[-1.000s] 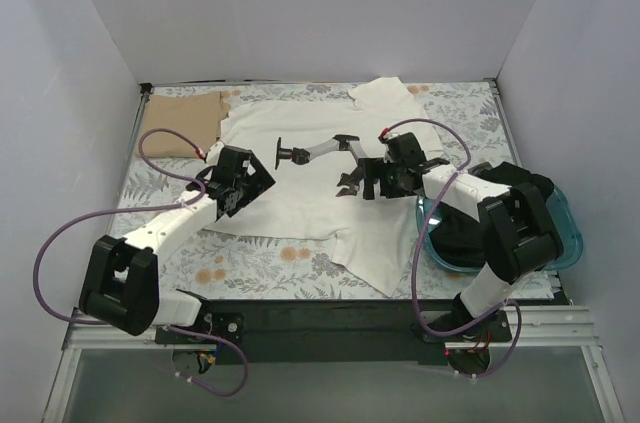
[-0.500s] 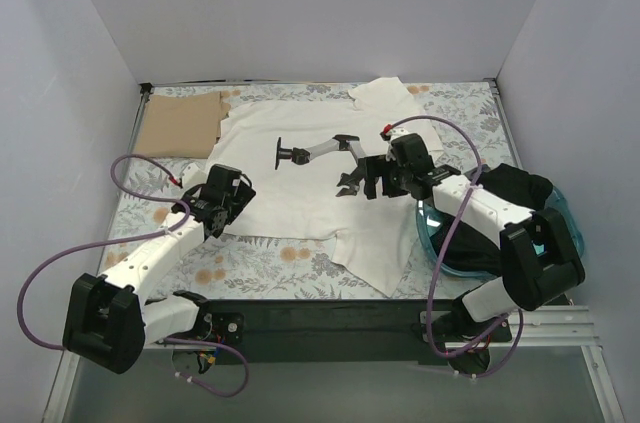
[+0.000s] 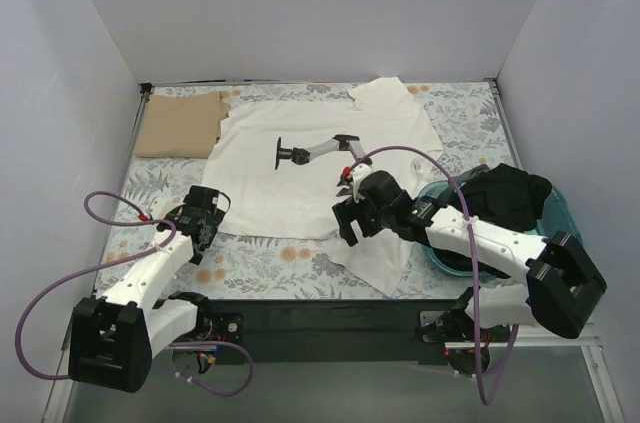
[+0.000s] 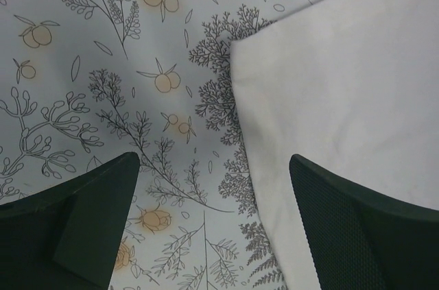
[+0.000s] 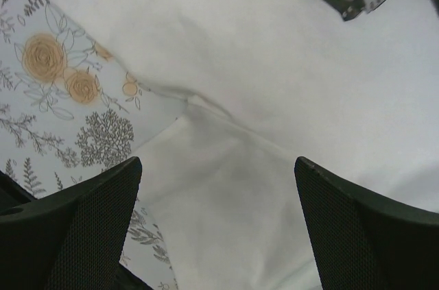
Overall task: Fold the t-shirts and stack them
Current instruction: Flatten the tshirt out, then fold the tshirt
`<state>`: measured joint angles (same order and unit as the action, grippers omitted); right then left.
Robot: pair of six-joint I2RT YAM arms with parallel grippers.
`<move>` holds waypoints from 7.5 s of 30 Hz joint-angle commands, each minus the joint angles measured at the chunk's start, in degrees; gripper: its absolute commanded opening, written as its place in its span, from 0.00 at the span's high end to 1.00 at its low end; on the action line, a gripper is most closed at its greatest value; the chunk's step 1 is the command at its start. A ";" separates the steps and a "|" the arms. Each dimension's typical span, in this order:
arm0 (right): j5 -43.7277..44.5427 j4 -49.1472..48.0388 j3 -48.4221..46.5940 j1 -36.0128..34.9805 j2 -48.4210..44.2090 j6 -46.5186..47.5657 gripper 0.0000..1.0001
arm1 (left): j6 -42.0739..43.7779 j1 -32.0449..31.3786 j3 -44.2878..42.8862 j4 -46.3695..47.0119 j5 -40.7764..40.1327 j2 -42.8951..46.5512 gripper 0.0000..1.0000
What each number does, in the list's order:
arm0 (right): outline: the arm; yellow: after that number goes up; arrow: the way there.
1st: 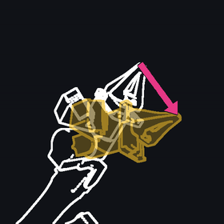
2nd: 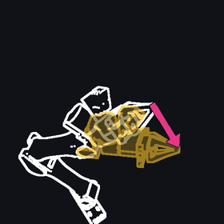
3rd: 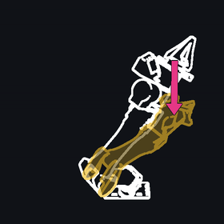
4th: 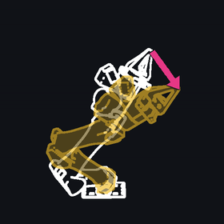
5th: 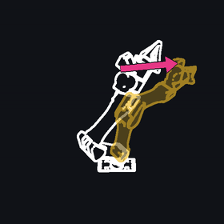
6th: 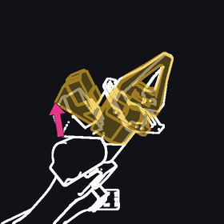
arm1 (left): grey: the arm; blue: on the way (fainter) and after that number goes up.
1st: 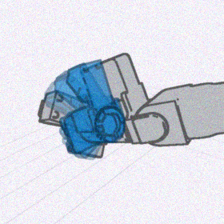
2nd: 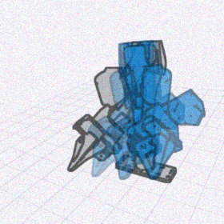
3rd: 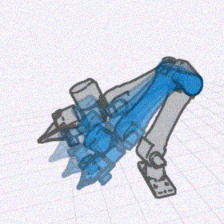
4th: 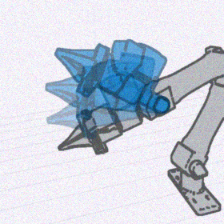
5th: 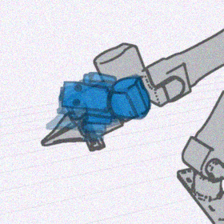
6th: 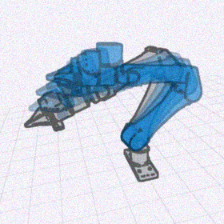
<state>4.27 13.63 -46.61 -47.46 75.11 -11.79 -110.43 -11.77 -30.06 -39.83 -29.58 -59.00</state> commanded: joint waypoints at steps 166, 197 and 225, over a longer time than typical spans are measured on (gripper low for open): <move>-9.38 5.97 -0.16 11.79 13.75 0.72 0.02 | -0.13 3.77 -3.17 10.58 7.53 -12.22 0.16; -8.67 10.63 20.14 -3.60 -16.92 -19.32 0.02 | -10.25 10.72 0.97 -5.70 -5.22 -1.82 0.08; -6.81 20.58 10.74 -1.49 -23.35 -12.65 0.02 | -10.15 15.02 -2.54 -7.71 -4.26 -0.15 0.08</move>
<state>4.51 40.69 -34.33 -49.08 52.03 -29.58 -114.26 2.92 -29.82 -45.50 -31.75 -60.77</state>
